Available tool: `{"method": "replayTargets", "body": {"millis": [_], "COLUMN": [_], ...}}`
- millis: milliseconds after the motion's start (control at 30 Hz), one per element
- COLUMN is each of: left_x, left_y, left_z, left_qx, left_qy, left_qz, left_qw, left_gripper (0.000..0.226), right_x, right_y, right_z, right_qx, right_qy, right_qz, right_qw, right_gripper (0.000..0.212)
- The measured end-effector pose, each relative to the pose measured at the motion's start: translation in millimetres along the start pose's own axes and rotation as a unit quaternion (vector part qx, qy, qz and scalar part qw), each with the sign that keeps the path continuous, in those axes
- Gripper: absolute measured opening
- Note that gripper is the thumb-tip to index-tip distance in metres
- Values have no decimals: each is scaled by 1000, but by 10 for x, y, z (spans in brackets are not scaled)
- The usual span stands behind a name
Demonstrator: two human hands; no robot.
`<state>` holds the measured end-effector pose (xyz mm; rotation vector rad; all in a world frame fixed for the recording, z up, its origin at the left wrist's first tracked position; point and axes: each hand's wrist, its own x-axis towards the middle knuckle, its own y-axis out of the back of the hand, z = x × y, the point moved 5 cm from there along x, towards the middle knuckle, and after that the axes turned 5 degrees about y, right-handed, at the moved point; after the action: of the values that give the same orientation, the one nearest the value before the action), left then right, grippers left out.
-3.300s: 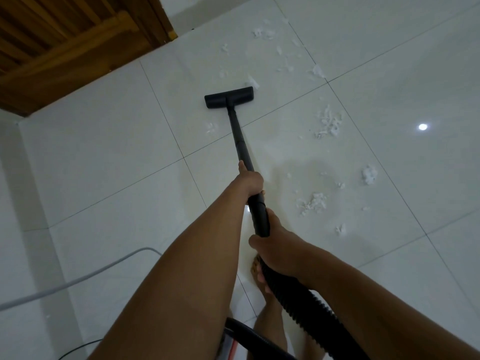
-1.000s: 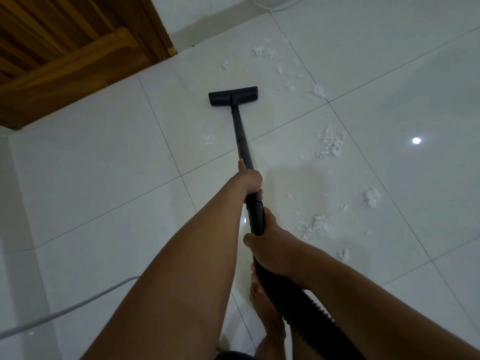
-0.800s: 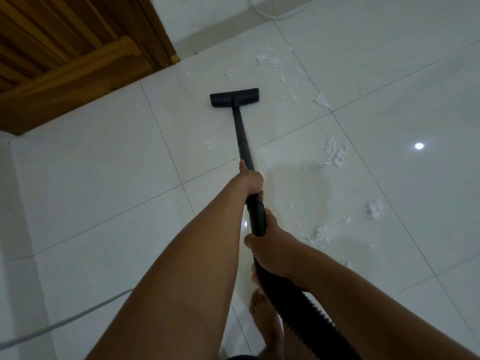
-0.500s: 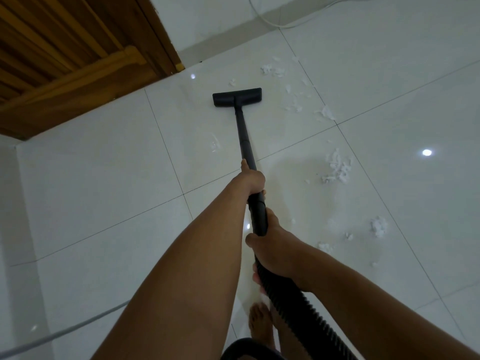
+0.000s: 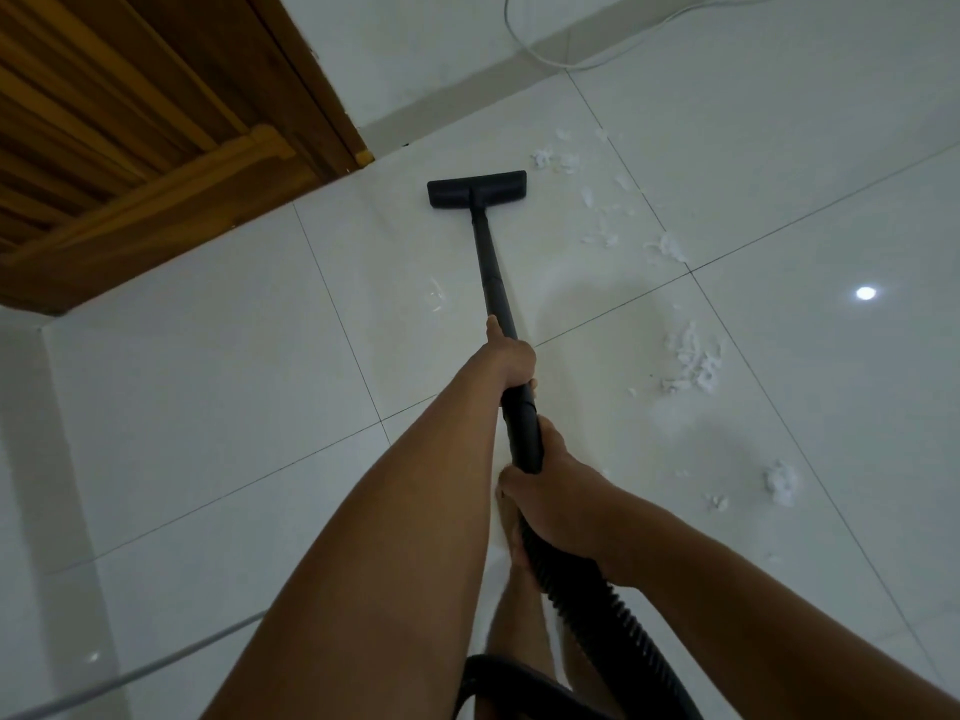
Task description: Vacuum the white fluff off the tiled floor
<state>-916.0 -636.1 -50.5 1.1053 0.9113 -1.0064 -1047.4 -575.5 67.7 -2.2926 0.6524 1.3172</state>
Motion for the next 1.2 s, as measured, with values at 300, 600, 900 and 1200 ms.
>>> {"method": "replayTargets", "body": {"millis": [300,600,900,1200], "left_x": [61,18,-105,19], "left_y": [543,801,1033,1107], "left_z": [515,790,1086,1235], "left_qx": [37,5,-6,-16], "left_qy": [-15,24,32,24], "left_qz": [14,-23,-50,-57], "left_qw": [999,999,998,998], "left_gripper": [76,76,77,75], "right_x": [124,117,61,190], "right_y": [-5,15,60,99], "right_z": [-736,-1209,-1659,-1811], "right_qx": [15,28,34,23], "right_qy": [-20,-50,-68,-71], "right_qz": [15,10,10,17], "right_qw": [1000,998,997,997], "right_gripper": [65,63,60,61]}}
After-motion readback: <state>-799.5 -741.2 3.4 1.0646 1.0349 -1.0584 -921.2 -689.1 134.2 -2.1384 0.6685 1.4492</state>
